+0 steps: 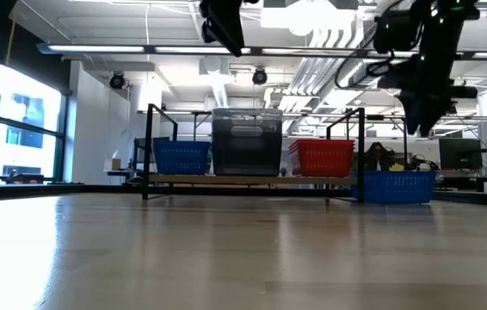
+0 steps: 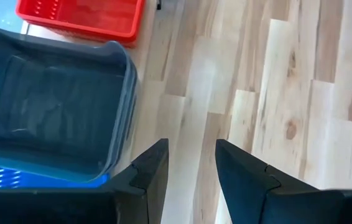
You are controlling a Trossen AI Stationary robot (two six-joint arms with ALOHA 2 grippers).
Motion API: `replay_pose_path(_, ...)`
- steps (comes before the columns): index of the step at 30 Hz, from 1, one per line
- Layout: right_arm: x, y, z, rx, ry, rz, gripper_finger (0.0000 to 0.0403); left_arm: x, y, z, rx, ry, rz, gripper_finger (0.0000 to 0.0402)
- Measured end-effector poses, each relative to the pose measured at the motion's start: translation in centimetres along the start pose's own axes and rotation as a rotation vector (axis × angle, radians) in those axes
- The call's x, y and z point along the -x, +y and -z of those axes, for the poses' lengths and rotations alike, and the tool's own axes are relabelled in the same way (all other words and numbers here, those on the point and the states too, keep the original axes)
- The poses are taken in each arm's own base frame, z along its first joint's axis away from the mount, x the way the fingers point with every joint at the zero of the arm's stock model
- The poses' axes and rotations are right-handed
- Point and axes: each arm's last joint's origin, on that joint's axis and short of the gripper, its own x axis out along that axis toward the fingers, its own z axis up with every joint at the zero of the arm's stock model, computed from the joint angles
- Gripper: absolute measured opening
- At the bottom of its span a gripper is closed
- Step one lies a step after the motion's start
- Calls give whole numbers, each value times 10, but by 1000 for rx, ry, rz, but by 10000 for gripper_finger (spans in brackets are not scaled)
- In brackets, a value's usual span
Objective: Stack baskets on shelf by color
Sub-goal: Stack the blue bin on the other blue bin on the shelf
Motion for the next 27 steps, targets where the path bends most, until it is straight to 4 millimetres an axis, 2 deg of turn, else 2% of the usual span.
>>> replay_pose_path(8,-28,-16,-2,-141,3,-22,114,-2,-1,1,-3,9,-17,122)
replay_pose_path(12,-38,-22,-1,-183,9,-17,114,-28,-5,11,-6,75,-10,122)
replay_pose_path(14,-40,-24,0,-195,10,-14,114,-34,-6,21,-4,94,-9,122)
replay_pose_path(20,-48,-26,2,-228,12,-23,114,-32,2,41,61,-11,11,122)
replay_pose_path(23,-52,-26,2,-241,11,-24,114,-22,6,50,89,-48,9,122)
replay_pose_path(27,-57,-24,0,-258,16,-13,114,-18,12,64,108,-43,-9,122)
